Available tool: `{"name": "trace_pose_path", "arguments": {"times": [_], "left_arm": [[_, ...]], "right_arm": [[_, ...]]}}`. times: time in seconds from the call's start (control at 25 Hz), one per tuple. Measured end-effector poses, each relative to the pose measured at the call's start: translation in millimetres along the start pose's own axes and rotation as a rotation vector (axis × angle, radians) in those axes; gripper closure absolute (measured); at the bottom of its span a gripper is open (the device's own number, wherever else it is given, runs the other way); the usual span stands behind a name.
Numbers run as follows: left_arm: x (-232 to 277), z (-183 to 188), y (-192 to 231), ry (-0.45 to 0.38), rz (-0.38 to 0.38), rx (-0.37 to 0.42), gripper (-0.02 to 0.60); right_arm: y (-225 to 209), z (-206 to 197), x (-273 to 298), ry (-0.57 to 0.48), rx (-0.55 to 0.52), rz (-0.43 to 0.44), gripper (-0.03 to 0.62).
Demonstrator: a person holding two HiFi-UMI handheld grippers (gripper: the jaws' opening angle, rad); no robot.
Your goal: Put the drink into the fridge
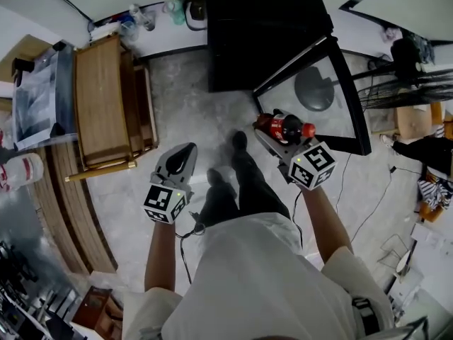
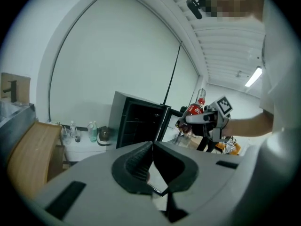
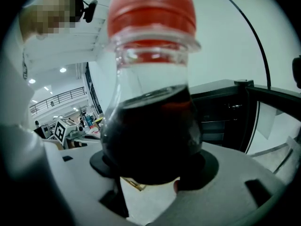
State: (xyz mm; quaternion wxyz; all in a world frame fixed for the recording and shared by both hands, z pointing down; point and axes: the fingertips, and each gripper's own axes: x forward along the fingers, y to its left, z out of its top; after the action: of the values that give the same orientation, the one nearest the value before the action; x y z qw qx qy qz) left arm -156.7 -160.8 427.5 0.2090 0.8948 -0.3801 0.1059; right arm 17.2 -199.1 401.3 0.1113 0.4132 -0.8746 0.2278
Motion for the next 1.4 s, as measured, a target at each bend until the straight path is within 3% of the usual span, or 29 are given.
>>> {"name": "trace_pose_path", "arguments": {"times": [0.4, 0.64, 0.8, 1.16, 1.4], "left_arm": [[81.1, -40.9, 47.5, 0.002, -0.004, 0.042, 0.572], [135.1, -61.4, 74.3, -0.041, 0.001, 0.071, 0.572], [173.1, -69.1, 83.2, -0.018, -0.026, 0.069, 0.572], [242.4, -104.7, 115.1, -0.082, -0.057, 0.073, 0.572], [288.0, -137.8, 143.0, -0.145, -0.037, 0.129, 0.572]], "right_arm": [[-64.3, -37.9, 86.2, 0.014, -0.020, 0.031, 0.290], [-104.6, -55.5, 123.6, -0.007, -0.103, 0.043, 0.290], [-134.3, -67.3, 146.3, -0.035, -0.147, 0.029, 0.290], [-184.7, -97.4, 192.7, -0.095, -0.156, 0.045, 0.290], [-224.4, -124.7, 226.9, -0.139, -0.174, 0.034, 0.290]]}}
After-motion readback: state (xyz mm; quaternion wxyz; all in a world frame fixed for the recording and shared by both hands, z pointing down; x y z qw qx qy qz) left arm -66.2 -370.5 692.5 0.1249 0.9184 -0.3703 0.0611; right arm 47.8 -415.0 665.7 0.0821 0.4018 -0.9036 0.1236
